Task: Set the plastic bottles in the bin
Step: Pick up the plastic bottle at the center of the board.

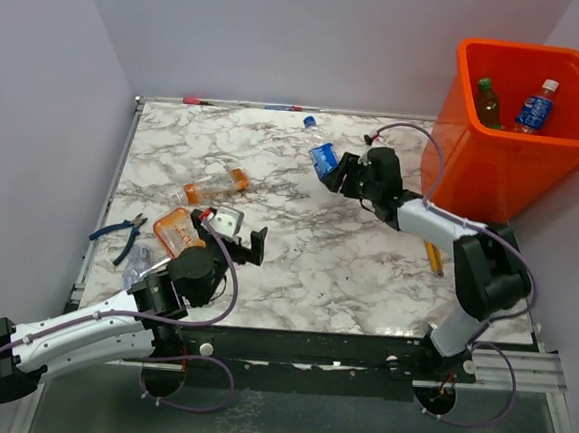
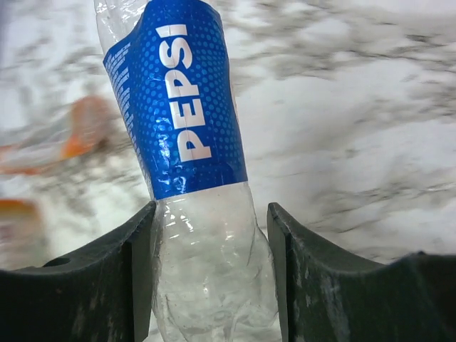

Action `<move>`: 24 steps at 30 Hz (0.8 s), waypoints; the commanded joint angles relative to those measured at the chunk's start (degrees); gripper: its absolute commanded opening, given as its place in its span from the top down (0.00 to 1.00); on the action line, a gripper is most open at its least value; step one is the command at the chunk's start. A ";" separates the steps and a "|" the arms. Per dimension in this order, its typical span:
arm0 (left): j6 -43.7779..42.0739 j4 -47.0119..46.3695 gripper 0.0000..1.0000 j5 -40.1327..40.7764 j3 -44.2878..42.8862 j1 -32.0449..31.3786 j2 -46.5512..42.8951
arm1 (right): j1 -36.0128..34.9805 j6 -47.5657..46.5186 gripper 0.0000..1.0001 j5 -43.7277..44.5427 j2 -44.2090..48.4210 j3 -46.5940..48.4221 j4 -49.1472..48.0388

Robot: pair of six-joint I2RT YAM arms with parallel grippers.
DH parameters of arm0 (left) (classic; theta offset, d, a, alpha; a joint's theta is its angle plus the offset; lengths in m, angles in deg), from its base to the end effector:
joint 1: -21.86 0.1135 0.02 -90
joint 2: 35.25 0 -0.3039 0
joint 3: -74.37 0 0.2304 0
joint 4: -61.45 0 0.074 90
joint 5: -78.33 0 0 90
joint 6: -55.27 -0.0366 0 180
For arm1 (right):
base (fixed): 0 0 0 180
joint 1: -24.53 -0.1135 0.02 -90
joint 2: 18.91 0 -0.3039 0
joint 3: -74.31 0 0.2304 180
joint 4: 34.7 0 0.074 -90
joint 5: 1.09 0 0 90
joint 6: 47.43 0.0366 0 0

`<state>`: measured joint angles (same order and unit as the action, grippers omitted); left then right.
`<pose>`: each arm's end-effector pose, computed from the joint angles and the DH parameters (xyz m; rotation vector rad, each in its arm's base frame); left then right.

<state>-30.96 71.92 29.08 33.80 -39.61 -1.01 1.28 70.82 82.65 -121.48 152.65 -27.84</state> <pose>0.0684 -0.0758 0.3026 0.2777 1.6096 -0.2912 0.3575 0.1579 0.2586 0.0278 2.1785 0.6415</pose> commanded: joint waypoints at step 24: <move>29.01 -36.29 0.01 -25.88 -0.70 1.22 9.92 | -22.99 19.27 0.67 2.18 56.58 -48.66 -43.55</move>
<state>-4.09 44.19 12.58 34.63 -38.84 6.71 -21.27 89.21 85.18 -64.95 105.08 -66.33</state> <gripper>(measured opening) 0.990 0.561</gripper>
